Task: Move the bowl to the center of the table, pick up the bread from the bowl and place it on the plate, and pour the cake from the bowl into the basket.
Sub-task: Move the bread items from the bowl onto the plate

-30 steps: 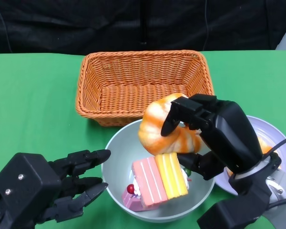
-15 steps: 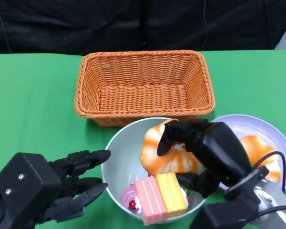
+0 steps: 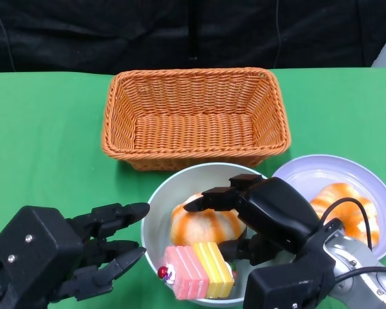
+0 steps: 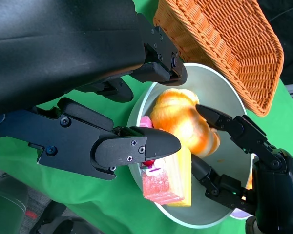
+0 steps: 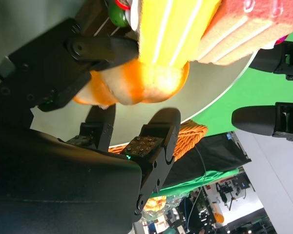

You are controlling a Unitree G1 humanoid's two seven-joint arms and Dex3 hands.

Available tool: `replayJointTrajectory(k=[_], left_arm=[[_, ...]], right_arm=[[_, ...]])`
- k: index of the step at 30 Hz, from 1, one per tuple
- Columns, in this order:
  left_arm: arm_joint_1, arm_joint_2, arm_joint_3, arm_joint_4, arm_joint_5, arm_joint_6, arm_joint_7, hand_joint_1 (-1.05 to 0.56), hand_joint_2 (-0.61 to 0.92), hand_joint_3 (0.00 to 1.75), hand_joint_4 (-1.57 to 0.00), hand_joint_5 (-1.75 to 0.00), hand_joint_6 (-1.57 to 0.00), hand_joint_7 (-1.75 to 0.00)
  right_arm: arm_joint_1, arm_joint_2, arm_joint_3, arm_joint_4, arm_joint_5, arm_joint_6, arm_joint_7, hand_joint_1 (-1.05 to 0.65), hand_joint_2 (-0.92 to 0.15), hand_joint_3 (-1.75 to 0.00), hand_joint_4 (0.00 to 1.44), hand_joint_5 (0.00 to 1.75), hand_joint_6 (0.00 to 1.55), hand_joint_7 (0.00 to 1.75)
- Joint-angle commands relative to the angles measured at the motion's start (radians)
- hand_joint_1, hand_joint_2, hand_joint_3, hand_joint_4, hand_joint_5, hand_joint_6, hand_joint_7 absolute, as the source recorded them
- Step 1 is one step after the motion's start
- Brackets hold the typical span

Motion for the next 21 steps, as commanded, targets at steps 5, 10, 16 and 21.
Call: replayJointTrajectory(k=[5,10,16,21], left_arm=[[-0.001,0.006,0.005,-0.005,0.002,0.011,0.01,-0.56,0.92,0.52,-0.37,-0.39,-0.4,0.0],[0.001,0.008,0.007,-0.005,-0.001,0.009,0.007,-0.55,0.92,0.51,-0.37,-0.4,-0.4,0.0],[-0.001,0.003,0.01,-0.006,-0.006,0.012,0.009,-0.55,0.92,0.5,-0.36,-0.41,-0.41,-0.01],[0.002,0.004,0.011,-0.009,-0.004,0.009,0.011,-0.55,0.92,0.5,-0.36,-0.42,-0.4,0.0]], right_arm=[[0.051,-0.039,-0.013,-0.2,-0.065,0.162,0.068,-0.79,-0.92,-0.1,0.0,0.53,0.16,0.01],[0.069,-0.05,-0.032,-0.317,-0.04,0.228,0.136,-0.85,-0.92,-0.15,0.0,0.46,0.1,0.0],[0.095,-0.072,-0.083,-0.412,0.005,0.234,0.165,-0.74,-0.92,-0.12,0.0,0.54,0.13,0.02],[0.115,-0.106,-0.105,-0.451,0.02,0.226,0.188,-0.6,-0.91,-0.04,0.0,0.64,0.2,0.06]])
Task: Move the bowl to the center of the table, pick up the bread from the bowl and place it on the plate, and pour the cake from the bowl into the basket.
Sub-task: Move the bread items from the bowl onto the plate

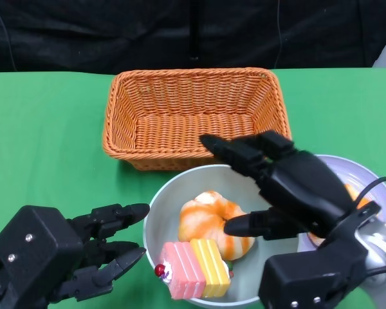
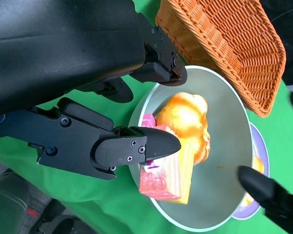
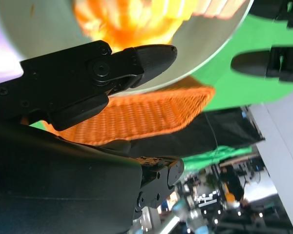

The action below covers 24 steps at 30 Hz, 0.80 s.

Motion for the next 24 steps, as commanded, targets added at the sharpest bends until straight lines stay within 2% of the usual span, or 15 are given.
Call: replayJointTrajectory(k=[1,6,9,15,18,24], left_arm=[[0.002,0.004,0.011,-0.009,-0.001,0.001,0.011,-0.55,0.92,0.5,-0.36,-0.42,-0.4,0.0],[0.002,0.009,0.009,-0.012,0.0,0.008,0.012,-0.55,0.92,0.5,-0.35,-0.42,-0.4,0.0],[0.003,0.007,0.011,-0.014,-0.004,0.01,0.012,-0.54,0.92,0.5,-0.34,-0.43,-0.4,0.0],[0.004,0.005,0.012,-0.02,-0.007,0.011,0.012,-0.54,0.92,0.5,-0.34,-0.43,-0.4,0.0],[0.004,0.006,0.013,-0.017,-0.009,0.006,0.009,-0.55,0.92,0.5,-0.34,-0.44,-0.4,0.0],[0.006,0.011,0.012,-0.022,-0.005,0.006,0.009,-0.55,0.92,0.5,-0.34,-0.45,-0.4,0.0]], right_arm=[[0.023,-0.024,-0.017,-0.023,0.019,-0.003,0.017,-0.58,-0.91,-0.03,0.0,0.64,0.21,0.06],[0.034,-0.029,-0.029,-0.014,-0.018,-0.022,-0.044,-0.39,-0.87,0.0,0.04,0.76,0.31,0.1],[0.034,-0.033,-0.032,-0.01,-0.014,-0.036,-0.056,-0.35,-0.86,0.0,0.04,0.8,0.33,0.11],[0.031,-0.066,-0.024,-0.021,0.003,-0.045,0.025,-0.4,-0.85,0.0,0.04,0.83,0.34,0.11],[0.036,-0.077,-0.012,-0.039,-0.002,-0.014,0.103,-0.44,-0.85,-0.01,0.08,0.74,0.36,0.08],[0.032,-0.076,0.005,-0.028,-0.011,-0.016,0.133,-0.5,-0.85,0.0,0.13,0.68,0.37,0.06]])
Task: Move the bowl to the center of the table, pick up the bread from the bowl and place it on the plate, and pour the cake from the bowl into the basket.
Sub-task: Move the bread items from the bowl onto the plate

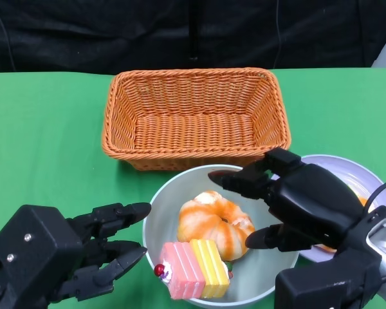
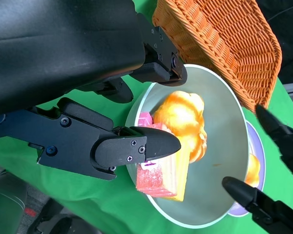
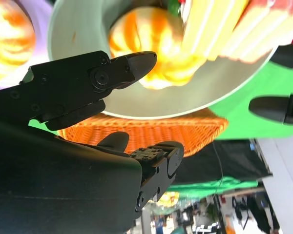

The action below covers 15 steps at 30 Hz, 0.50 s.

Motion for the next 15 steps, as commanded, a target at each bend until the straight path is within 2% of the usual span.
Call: replayJointTrajectory(k=[1,6,15], left_arm=[[0.005,0.011,0.01,-0.009,0.006,0.001,0.01,-0.55,0.92,0.5,-0.34,-0.45,-0.4,0.0],[0.004,0.008,0.011,-0.009,0.001,-0.003,0.009,-0.54,0.92,0.5,-0.35,-0.47,-0.4,0.0],[0.007,0.008,0.008,-0.019,0.004,0.003,0.012,-0.54,0.92,0.5,-0.34,-0.48,-0.4,0.0]], right_arm=[[0.002,-0.015,0.009,-0.002,-0.006,-0.003,0.007,-0.5,-0.85,0.0,0.14,0.67,0.37,0.06],[-0.015,-0.006,0.035,0.032,-0.018,0.013,0.027,-0.55,-0.86,-0.01,0.13,0.63,0.36,0.04],[-0.054,0.042,0.087,0.149,-0.062,0.066,0.01,-0.6,-0.87,0.0,0.13,0.58,0.33,0.01]])
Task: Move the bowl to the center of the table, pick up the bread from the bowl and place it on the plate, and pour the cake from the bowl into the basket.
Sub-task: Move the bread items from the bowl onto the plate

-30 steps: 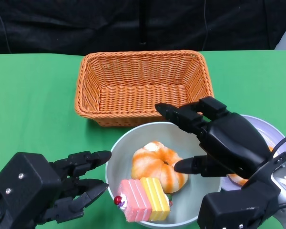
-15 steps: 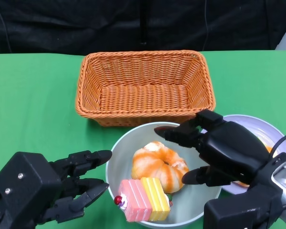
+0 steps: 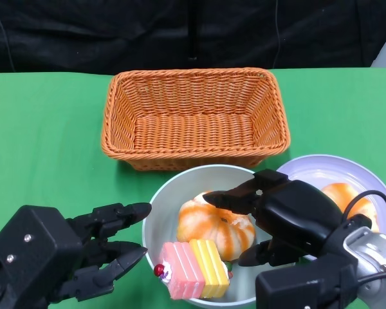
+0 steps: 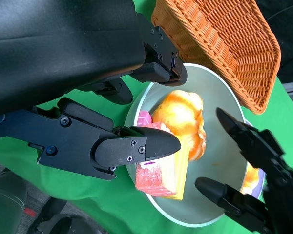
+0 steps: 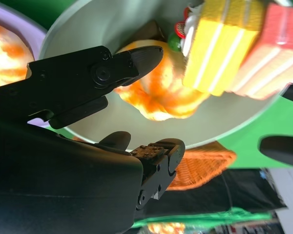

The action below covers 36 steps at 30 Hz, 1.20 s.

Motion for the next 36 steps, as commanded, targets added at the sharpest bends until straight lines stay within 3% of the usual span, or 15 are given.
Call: replayJointTrajectory(k=[1,5,9,12,13,15,16,17,18,19,22,24,26,29,36], left_arm=[[0.006,0.007,0.008,-0.016,0.004,0.002,0.012,-0.54,0.92,0.5,-0.34,-0.48,-0.4,0.0],[0.009,0.006,0.008,-0.019,0.004,0.001,0.013,-0.54,0.92,0.5,-0.32,-0.48,-0.4,0.0],[0.012,0.005,0.006,-0.024,0.004,0.005,0.014,-0.56,0.92,0.5,-0.31,-0.49,-0.41,0.0],[0.014,0.003,0.007,-0.029,0.0,0.009,0.014,-0.56,0.92,0.49,-0.3,-0.49,-0.41,0.0],[0.015,0.003,0.008,-0.03,-0.001,0.009,0.013,-0.57,0.92,0.49,-0.3,-0.49,-0.41,-0.01],[0.016,0.003,0.008,-0.032,-0.001,0.009,0.013,-0.57,0.92,0.49,-0.29,-0.49,-0.41,-0.01],[0.016,0.003,0.007,-0.032,0.0,0.007,0.014,-0.57,0.92,0.49,-0.29,-0.49,-0.41,-0.01],[0.016,0.002,0.006,-0.032,0.002,0.006,0.015,-0.57,0.92,0.49,-0.29,-0.5,-0.41,-0.01],[0.014,0.002,0.006,-0.031,0.002,0.007,0.015,-0.57,0.92,0.49,-0.29,-0.5,-0.41,-0.01],[0.013,0.002,0.005,-0.03,0.003,0.007,0.016,-0.57,0.92,0.49,-0.3,-0.5,-0.41,-0.01],[0.012,0.003,0.005,-0.028,0.003,0.008,0.014,-0.57,0.92,0.48,-0.3,-0.51,-0.41,-0.01],[0.012,0.003,0.007,-0.029,0.001,0.011,0.013,-0.56,0.92,0.48,-0.29,-0.51,-0.41,0.0],[0.012,0.004,0.008,-0.029,-0.001,0.015,0.013,-0.56,0.92,0.48,-0.3,-0.52,-0.41,0.0],[0.01,0.001,0.008,-0.029,0.0,0.019,0.015,-0.56,0.92,0.48,-0.3,-0.52,-0.4,0.0],[0.008,0.005,0.008,-0.022,0.0,0.005,0.01,-0.56,0.92,0.48,-0.3,-0.53,-0.41,0.0]], right_arm=[[-0.03,0.006,0.021,0.061,-0.025,0.013,-0.018,-0.6,-0.87,0.0,0.13,0.58,0.33,0.01],[-0.046,0.014,0.036,0.105,-0.038,0.021,-0.031,-0.6,-0.87,0.0,0.13,0.56,0.32,0.0],[-0.073,0.027,0.062,0.216,-0.068,-0.004,-0.13,-0.54,-0.86,0.0,0.17,0.57,0.34,0.01],[-0.092,0.036,0.071,0.293,-0.076,-0.037,-0.217,-0.3,-0.89,-0.01,0.32,0.64,0.47,0.07],[-0.097,0.038,0.073,0.312,-0.077,-0.049,-0.243,-0.23,-0.91,-0.02,0.48,0.79,0.62,0.13],[-0.104,0.038,0.076,0.334,-0.076,-0.064,-0.272,-0.19,-0.92,-0.03,0.55,0.89,0.71,0.15],[-0.108,0.043,0.07,0.372,-0.064,-0.123,-0.351,-0.18,-0.92,-0.03,0.56,0.92,0.72,0.15],[-0.112,0.046,0.066,0.404,-0.055,-0.169,-0.414,-0.17,-0.89,-0.17,0.83,1.35,1.01,0.37],[-0.114,0.051,0.061,0.433,-0.047,-0.229,-0.495,-0.16,-0.79,-0.38,0.89,1.54,1.07,0.52],[-0.117,0.054,0.059,0.453,-0.045,-0.272,-0.556,-0.16,-0.62,-0.74,0.96,1.66,0.98,1.0],[-0.124,0.057,0.058,0.478,-0.042,-0.335,-0.639,-0.17,-0.48,-1.06,0.99,1.74,0.83,1.52],[-0.126,0.059,0.055,0.477,-0.045,-0.363,-0.683,-0.16,-0.47,-1.12,0.98,1.74,0.79,1.64],[-0.126,0.06,0.053,0.471,-0.053,-0.382,-0.723,-0.15,-0.38,-1.26,1.0,1.75,0.77,1.72],[-0.125,0.065,0.047,0.449,-0.051,-0.416,-0.772,-0.13,-0.29,-1.37,1.01,1.75,0.78,1.74],[-0.104,0.074,0.014,0.351,-0.023,-0.422,-0.77,-0.13,-0.21,-1.48,1.04,1.75,0.79,1.75]])
